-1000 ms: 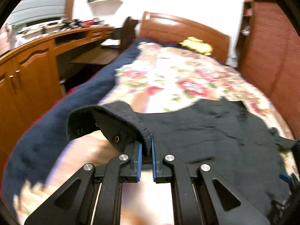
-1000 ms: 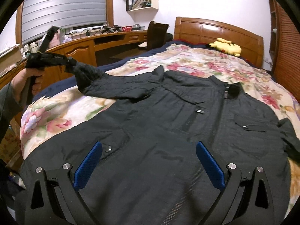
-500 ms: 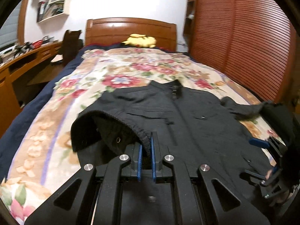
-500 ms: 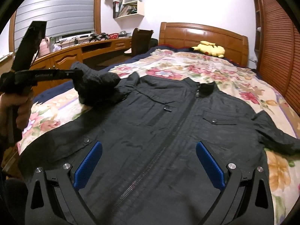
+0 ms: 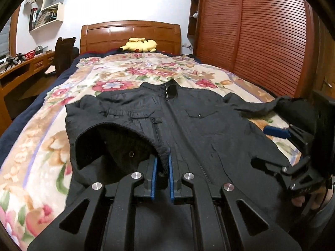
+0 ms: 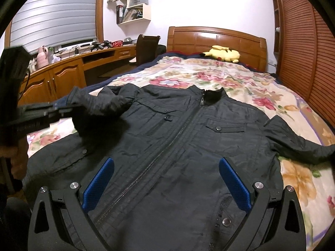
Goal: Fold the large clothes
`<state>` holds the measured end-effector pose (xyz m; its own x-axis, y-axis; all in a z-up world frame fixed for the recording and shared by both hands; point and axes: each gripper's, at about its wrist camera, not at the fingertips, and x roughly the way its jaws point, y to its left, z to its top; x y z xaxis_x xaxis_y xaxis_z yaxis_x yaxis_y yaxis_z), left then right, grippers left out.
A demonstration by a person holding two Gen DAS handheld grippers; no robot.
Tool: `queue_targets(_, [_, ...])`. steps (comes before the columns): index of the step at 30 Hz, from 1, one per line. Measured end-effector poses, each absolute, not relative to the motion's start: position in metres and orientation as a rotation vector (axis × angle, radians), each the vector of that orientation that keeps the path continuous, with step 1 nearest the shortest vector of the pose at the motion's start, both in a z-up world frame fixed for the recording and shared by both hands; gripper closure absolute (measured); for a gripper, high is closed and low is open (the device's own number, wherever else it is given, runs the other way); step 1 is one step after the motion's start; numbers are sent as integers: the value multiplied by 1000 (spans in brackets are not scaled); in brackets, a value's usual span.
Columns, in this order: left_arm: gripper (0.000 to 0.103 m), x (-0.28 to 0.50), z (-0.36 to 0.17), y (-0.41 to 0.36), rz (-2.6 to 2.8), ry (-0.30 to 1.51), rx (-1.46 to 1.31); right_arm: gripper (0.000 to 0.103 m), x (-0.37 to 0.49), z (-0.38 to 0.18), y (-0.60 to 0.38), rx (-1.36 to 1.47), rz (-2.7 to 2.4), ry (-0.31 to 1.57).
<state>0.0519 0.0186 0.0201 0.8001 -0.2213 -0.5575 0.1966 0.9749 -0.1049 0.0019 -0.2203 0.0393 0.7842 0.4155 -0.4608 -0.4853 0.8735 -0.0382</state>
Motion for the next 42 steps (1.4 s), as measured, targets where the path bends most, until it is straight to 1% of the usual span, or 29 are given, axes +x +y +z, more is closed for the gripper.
queue_targets(2, [87,45,17,20,-210,594,-50,3,2,38,-220,-166,487,463])
queue_targets(4, [76,39,15,22,-192,576,-55,3,2,35,-217,-169,486,470])
queue_targets(5, [64,36,14,22,-183,567,-57,3,2,35,-215,-170,487,472])
queue_targets(6, [58,30,14,26,-174,551,-67,3,1,35,-214,-172,489,472])
queue_targets(7, [57,26,13,29,-166,542,-72,3,2,36,-214,-173,491,471])
queue_targets(8, [51,24,12,32,-158,538,-71,3,1,36,-212,-176,493,471])
queue_targets(9, [38,21,13,37,-146,532,-66,3,1,36,-211,-177,495,469])
queue_targets(11, [20,14,13,46,-121,510,-57,3,3,38,-209,-180,504,464])
queue_targets(17, [19,3,13,80,-30,490,-63,6,5,35,-203,-187,533,460])
queue_targets(19, [19,-1,13,93,-2,483,-64,9,5,34,-199,-191,551,460])
queue_targets(23, [19,-9,11,118,35,486,-75,22,7,32,-188,-204,597,469])
queue_targets(27, [19,-15,8,139,51,493,-92,24,13,35,-172,-200,632,489])
queue_targets(36, [19,-26,-4,161,74,527,-58,25,20,42,-115,-306,702,507])
queue_targets(42, [19,-34,-10,169,66,539,-54,25,40,26,-83,-412,704,564])
